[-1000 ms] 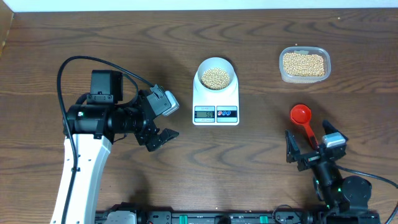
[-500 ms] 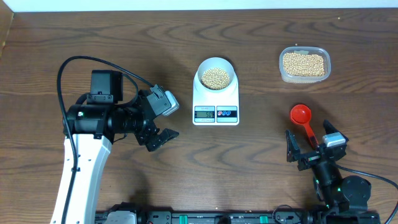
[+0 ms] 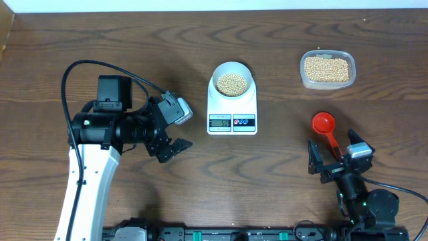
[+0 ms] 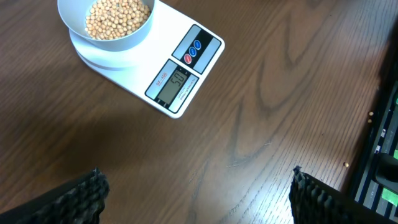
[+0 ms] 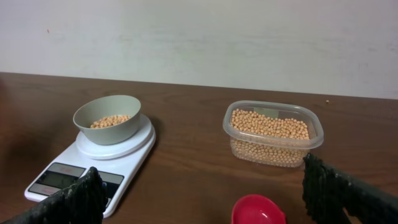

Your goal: Scoop item into bowl and weigh 50g on scale

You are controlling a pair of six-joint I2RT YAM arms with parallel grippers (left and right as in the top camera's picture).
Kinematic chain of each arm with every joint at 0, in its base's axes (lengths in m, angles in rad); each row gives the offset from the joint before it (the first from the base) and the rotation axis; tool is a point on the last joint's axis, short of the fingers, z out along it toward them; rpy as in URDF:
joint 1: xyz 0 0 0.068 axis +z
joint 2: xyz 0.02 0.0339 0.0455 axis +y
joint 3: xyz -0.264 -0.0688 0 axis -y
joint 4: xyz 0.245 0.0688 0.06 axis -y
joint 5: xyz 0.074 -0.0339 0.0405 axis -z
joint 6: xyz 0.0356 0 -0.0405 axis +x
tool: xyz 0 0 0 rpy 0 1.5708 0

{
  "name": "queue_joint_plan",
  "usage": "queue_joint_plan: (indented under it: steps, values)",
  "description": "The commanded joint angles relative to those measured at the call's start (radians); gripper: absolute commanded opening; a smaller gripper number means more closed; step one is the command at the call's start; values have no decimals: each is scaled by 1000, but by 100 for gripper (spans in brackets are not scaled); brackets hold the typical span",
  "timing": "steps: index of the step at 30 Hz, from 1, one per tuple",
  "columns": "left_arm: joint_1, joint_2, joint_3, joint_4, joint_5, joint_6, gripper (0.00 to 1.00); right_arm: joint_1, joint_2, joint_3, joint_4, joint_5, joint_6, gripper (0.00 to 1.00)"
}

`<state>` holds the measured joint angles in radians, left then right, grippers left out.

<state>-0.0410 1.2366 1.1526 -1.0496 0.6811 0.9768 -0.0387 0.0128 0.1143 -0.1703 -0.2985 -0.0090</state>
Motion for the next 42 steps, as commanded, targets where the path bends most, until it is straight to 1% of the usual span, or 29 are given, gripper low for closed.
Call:
queue_joint_plan:
  steps: [1,9,12,22,27,29,34,42]
  values:
    - [3,3,16,-3,3,14,95,7,-8,-14,2,6,-8,99]
    - [3,3,16,-3,3,14,95,7,-8,-29,18,30,-8,99]
    - [3,3,16,-3,3,14,95,7,-8,-47,57,61,-7,99]
    - [3,3,16,-3,3,14,95,21,-8,-109,177,66,-8,99]
    - [3,3,16,-3,3,14,95,24,-8,-109,170,65,-8,99]
    - [3,3,16,-3,3,14,95,24,-8,-109,111,69,-8,99]
    - [3,3,16,-3,3,14,95,24,-8,-109,110,84,-69,99]
    - [3,3,16,-3,3,14,95,24,-8,-108,106,107,-77,99]
